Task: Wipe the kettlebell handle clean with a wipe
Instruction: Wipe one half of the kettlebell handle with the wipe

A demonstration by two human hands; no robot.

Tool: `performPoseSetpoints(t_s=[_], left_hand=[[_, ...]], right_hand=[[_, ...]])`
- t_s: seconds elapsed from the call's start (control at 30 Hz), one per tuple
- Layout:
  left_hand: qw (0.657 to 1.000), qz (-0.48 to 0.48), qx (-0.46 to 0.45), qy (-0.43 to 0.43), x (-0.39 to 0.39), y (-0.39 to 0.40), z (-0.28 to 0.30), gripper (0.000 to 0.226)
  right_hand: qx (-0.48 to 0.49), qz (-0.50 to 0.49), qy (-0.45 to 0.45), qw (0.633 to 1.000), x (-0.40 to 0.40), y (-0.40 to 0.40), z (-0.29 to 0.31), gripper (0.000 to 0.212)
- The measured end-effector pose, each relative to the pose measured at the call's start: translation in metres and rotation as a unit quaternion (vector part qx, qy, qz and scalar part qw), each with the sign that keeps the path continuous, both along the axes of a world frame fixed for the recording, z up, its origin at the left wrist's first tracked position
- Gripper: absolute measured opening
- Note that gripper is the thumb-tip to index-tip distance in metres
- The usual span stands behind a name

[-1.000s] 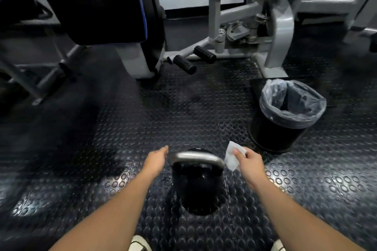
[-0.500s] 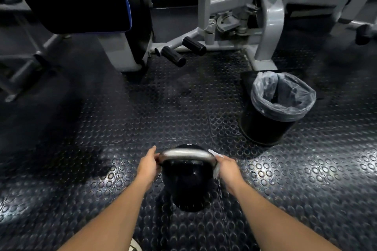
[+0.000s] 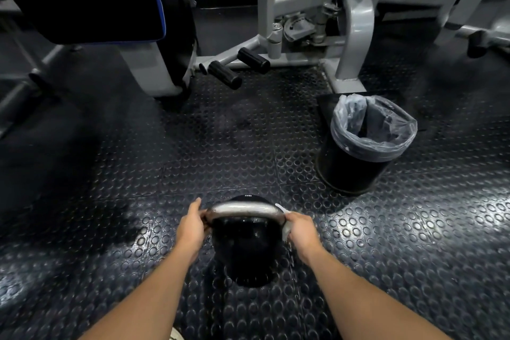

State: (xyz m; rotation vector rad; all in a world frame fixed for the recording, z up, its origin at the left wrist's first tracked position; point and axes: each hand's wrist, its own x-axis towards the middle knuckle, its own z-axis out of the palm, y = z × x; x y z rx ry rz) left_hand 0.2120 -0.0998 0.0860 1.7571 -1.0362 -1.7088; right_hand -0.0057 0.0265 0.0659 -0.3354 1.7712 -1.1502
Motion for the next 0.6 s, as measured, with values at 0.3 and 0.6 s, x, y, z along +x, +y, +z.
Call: performPoseSetpoints(t_s=[0.3, 0.6], left_hand=[[1.000, -0.001, -0.021, -0.001, 0.006, -0.007, -0.020, 0.038], [1.000, -0.002, -0.018, -0.006, 0.005, -0.003, -0.010, 0.051]], right_hand=[[-0.030, -0.037, -0.032, 0.998, 0.009, 0.027, -0.014, 0.028], [-0.058, -0.026, -0.023, 0.998, 0.002, 0.013, 0.005, 0.025]])
